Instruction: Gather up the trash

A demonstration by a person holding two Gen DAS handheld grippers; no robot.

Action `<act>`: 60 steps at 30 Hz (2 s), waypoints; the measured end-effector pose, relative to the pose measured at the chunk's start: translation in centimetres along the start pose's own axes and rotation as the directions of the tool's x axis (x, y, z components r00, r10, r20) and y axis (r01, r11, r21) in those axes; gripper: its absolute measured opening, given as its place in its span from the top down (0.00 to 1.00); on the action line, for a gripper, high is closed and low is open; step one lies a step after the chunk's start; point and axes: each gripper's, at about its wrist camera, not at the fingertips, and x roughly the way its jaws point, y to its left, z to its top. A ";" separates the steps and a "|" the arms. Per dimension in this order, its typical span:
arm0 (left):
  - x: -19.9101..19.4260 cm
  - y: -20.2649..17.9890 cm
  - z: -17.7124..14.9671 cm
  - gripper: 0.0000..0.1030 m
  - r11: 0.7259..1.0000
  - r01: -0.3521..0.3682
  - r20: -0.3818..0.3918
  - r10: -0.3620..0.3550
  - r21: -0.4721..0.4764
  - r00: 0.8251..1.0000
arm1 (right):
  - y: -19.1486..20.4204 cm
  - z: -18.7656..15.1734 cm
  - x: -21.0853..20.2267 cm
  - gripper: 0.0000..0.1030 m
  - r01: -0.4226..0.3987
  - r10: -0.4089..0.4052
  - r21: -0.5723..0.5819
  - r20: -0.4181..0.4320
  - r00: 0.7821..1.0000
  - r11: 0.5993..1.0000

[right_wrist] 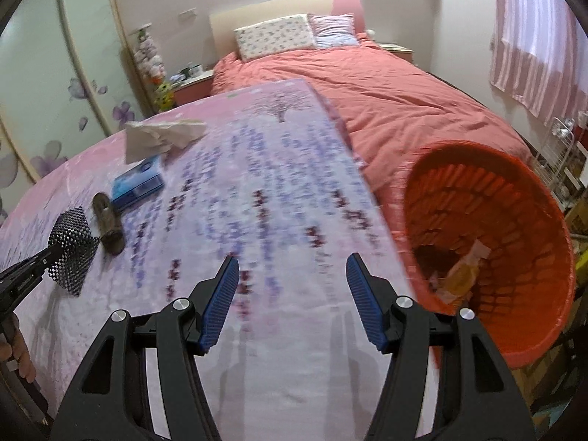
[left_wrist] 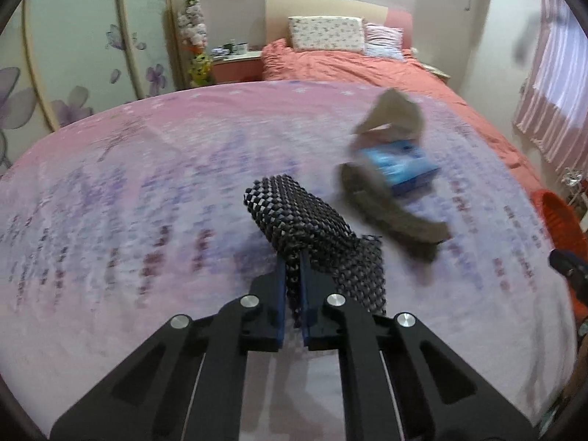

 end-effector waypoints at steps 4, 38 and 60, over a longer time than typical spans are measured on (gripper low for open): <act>0.6 3.1 -0.2 0.87 0.999 -0.033 -0.034 0.031 -0.042 0.999 | 2.3 -0.1 0.6 0.41 -0.033 0.032 -0.042 -0.010 0.999 0.999; 0.1 3.4 -0.9 0.76 0.998 0.062 -0.002 -0.062 0.008 0.998 | 9.8 -1.1 2.5 0.68 -0.161 0.148 -0.225 -0.074 0.986 0.961; 0.9 1.6 -0.5 0.24 0.997 0.075 -0.030 -0.074 0.015 0.997 | 4.8 0.0 3.5 0.55 -0.106 0.100 -0.096 -0.062 0.993 0.990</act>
